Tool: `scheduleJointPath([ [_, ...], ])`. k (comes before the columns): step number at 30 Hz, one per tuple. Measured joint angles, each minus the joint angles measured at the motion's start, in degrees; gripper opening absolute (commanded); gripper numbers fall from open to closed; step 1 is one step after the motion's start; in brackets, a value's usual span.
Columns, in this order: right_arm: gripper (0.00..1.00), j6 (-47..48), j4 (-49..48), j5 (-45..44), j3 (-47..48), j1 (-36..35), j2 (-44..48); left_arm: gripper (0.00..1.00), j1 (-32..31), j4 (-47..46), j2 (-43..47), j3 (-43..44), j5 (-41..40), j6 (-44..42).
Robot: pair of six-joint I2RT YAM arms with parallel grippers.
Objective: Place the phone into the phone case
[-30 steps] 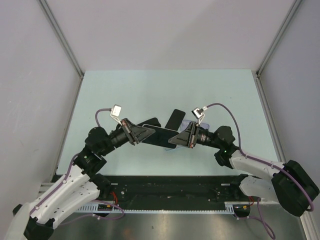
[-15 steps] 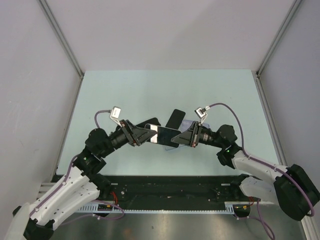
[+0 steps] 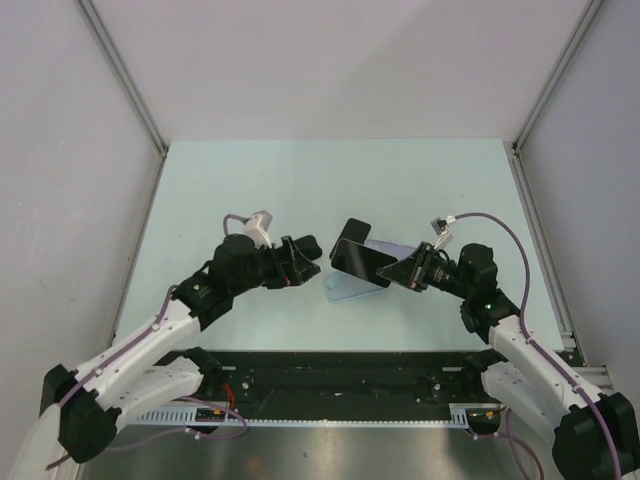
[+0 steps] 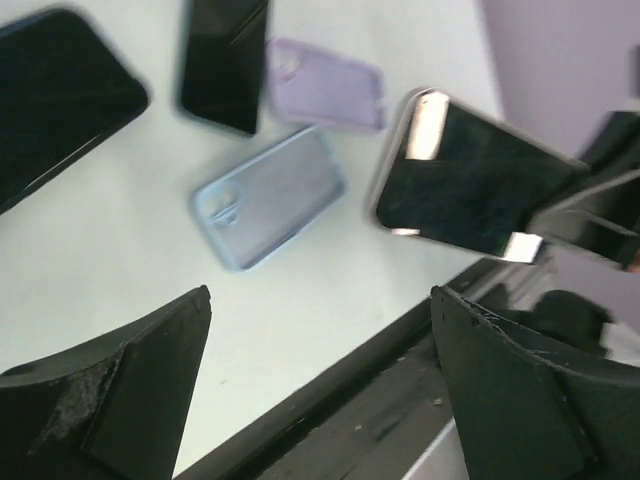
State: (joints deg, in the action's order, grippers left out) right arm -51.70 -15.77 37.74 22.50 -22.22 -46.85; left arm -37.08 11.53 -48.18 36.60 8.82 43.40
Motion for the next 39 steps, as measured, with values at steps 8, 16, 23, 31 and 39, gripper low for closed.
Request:
scheduleJointPath([
  [8,0.0,9.2,16.55,-0.2,0.02,8.0,1.42,0.87,-0.17,5.07,-21.16,3.32,-2.78,-4.33],
  [16,0.0,14.4,24.98,0.94,0.02,12.87,1.44,0.7,-4.66,6.23,-40.59,12.41,-5.79,-7.13],
  [23,0.0,16.0,26.51,2.47,0.02,14.32,1.44,0.48,-6.21,5.79,-49.44,18.58,-7.21,-8.96],
  [31,0.0,16.39,27.04,3.13,0.02,14.97,1.75,0.0,-6.19,4.35,-51.71,19.98,-9.25,-9.07],
  [39,0.0,16.2,25.94,3.76,0.02,14.99,1.75,0.0,-6.01,3.21,-47.34,14.93,-10.32,-8.85],
])
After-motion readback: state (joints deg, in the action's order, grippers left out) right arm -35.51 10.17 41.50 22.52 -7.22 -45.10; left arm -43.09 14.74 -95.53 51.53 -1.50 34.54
